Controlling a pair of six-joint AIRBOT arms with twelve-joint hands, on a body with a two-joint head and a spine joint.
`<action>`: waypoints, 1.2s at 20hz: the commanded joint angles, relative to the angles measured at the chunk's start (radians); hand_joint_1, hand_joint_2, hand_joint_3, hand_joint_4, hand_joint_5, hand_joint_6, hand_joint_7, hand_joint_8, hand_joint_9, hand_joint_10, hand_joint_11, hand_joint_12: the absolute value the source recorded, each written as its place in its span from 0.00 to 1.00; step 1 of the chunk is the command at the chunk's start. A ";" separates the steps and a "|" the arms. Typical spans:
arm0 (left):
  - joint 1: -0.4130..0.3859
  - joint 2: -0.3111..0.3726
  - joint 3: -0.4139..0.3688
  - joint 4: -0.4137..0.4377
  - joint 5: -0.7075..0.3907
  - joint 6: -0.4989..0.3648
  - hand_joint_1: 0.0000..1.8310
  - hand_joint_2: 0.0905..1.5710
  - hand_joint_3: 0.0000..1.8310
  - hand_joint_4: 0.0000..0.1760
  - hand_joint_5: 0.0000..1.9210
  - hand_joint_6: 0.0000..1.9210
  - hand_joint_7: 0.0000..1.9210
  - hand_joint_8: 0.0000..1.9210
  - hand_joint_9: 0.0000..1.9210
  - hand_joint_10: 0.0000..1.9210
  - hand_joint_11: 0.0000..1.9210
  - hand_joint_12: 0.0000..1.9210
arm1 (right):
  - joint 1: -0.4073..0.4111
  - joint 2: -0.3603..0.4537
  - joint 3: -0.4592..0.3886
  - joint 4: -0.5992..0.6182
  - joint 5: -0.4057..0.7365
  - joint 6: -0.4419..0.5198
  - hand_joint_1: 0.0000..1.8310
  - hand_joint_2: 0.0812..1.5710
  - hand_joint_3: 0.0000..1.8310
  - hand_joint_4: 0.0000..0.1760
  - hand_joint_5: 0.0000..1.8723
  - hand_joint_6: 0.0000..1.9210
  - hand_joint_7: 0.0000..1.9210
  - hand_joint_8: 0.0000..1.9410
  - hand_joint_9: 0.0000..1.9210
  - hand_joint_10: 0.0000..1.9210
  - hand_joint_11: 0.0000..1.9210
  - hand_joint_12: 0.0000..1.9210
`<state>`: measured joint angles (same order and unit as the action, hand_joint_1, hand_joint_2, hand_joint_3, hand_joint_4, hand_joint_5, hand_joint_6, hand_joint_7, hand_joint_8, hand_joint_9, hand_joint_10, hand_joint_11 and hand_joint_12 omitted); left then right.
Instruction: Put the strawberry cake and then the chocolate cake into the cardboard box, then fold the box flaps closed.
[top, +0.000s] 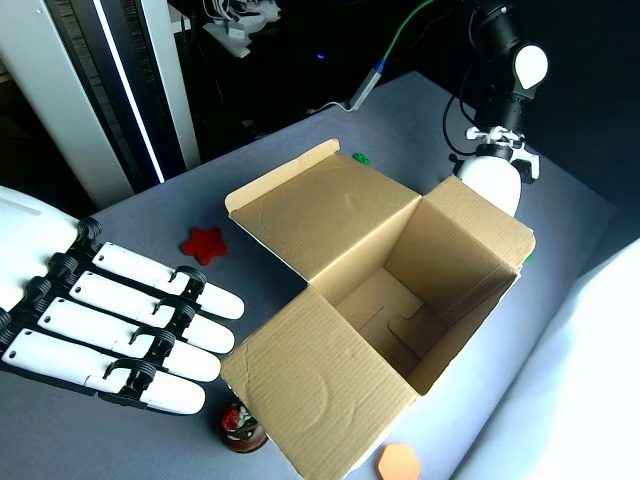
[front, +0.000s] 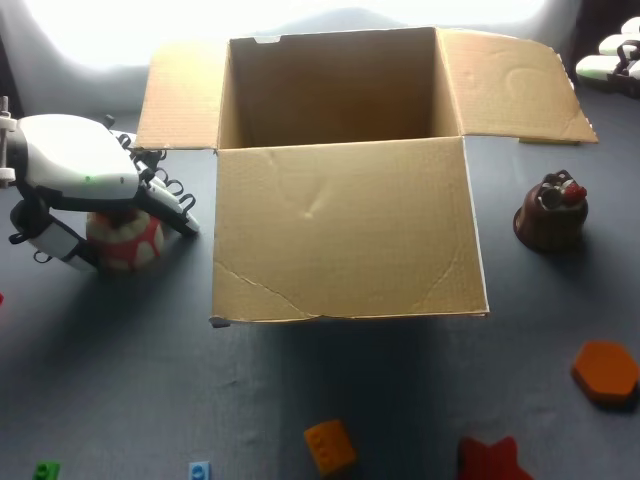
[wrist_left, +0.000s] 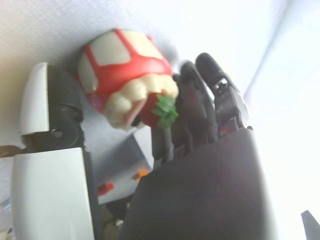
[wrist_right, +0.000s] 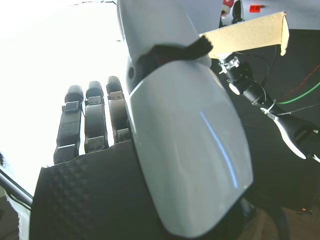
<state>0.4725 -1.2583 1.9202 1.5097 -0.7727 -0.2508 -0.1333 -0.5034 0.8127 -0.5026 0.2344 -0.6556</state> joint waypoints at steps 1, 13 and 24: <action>0.002 0.012 0.000 -0.024 -0.008 0.005 0.69 0.69 0.03 0.31 0.16 0.57 0.08 0.67 0.14 0.77 0.14 0.91 | 0.012 0.013 0.002 0.015 0.094 -0.002 0.63 0.64 0.00 0.18 0.00 0.00 0.00 0.00 0.00 0.00 0.00 0.00; -0.026 0.091 -0.099 0.006 -0.007 0.004 0.74 0.75 0.00 0.00 0.40 0.53 0.40 0.72 0.45 0.80 0.43 0.85 | 0.011 0.013 0.002 0.016 0.091 -0.001 0.61 0.65 0.00 0.12 0.00 0.00 0.00 0.00 0.00 0.00 0.00 0.00; -0.272 0.206 -0.118 0.202 -0.117 -0.112 0.73 0.75 0.00 0.00 0.40 0.56 0.38 0.73 0.44 0.79 0.39 0.84 | 0.025 -0.002 0.005 0.142 -0.057 -0.001 0.61 0.66 0.00 0.18 0.00 0.00 0.00 0.00 0.00 0.00 0.00 0.00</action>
<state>0.1970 -1.0576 1.7992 1.7725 -0.8795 -0.3717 -0.1204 -0.5179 0.8127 -0.3664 0.0982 -0.6556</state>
